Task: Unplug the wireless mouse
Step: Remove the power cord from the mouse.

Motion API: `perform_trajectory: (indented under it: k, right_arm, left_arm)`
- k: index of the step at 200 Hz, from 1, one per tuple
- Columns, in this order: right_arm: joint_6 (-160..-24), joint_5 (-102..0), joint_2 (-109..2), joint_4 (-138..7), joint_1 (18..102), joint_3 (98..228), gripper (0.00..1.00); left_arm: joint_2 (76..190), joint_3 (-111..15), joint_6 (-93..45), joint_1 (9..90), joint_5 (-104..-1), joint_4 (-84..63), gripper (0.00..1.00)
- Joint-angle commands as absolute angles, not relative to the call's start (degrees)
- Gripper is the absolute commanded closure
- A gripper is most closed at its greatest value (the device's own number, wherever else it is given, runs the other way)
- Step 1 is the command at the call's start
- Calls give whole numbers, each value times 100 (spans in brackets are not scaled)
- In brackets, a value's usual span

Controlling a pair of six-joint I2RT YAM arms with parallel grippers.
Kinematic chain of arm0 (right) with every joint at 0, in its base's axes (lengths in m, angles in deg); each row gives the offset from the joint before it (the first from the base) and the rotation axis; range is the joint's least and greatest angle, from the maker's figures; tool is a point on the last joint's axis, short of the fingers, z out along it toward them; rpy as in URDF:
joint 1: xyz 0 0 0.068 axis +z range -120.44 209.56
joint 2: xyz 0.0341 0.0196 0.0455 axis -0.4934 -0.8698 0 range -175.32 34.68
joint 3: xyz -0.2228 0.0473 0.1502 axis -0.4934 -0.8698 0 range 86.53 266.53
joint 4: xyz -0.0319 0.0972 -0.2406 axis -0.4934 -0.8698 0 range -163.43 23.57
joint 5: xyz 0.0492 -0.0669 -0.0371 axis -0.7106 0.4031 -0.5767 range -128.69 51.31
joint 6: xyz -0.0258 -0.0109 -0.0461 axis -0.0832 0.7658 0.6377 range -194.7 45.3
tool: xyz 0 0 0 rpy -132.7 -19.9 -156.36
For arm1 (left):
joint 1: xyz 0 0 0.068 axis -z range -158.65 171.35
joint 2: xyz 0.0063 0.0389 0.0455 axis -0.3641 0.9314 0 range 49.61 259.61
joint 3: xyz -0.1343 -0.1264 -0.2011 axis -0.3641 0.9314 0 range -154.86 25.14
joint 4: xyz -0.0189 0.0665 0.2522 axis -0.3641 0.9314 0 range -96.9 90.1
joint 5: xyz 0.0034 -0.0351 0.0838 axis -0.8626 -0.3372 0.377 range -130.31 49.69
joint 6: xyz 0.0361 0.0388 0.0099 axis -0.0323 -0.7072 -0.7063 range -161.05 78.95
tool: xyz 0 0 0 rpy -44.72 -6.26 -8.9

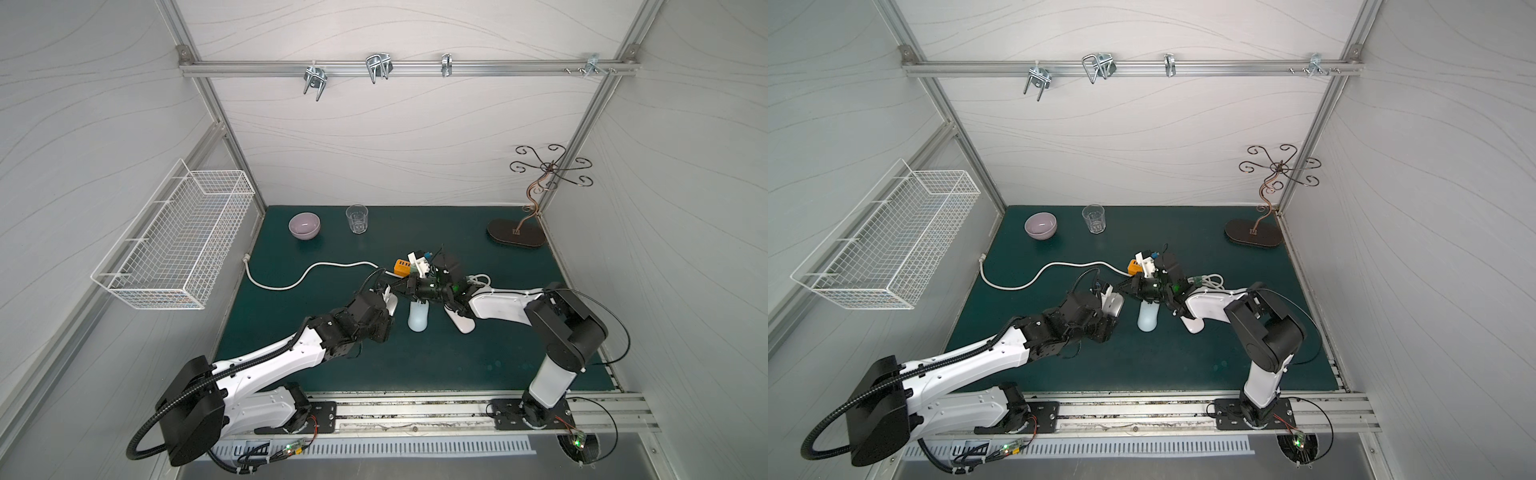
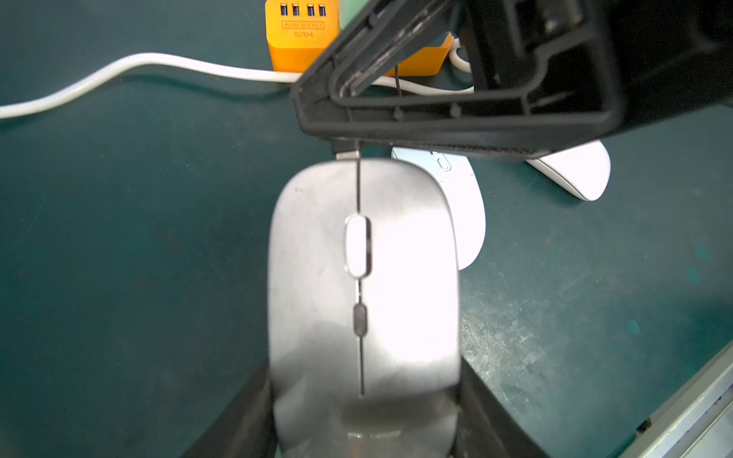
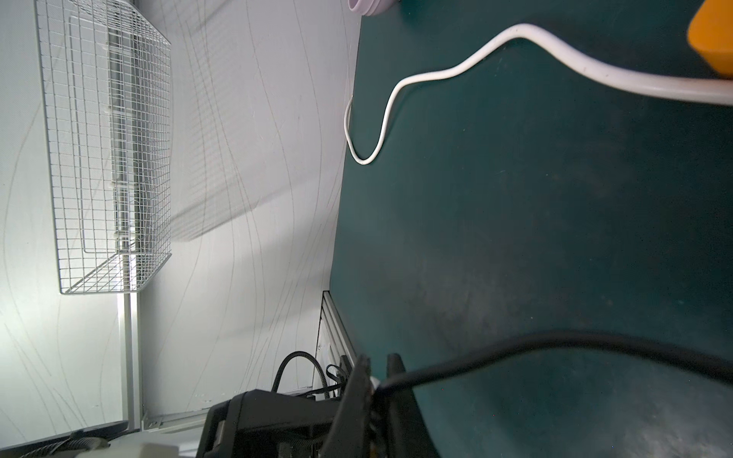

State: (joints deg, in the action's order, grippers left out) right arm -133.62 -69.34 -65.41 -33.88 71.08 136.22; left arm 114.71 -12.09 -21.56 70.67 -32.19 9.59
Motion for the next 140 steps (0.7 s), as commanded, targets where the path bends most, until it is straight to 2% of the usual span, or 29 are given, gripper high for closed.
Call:
perform_trajectory:
  k: [1,140]
  right_arm:
    - [-13387,-6015,-6665,-2679,6790,13992,100]
    - [-13313,-6101,-7016,-2881,6512,14496,100]
  left_arm:
    - [11287,-1117,-2222,7363,-4385,1350,76]
    - [11351,-1142,-2017,7601,-4519,1683,76]
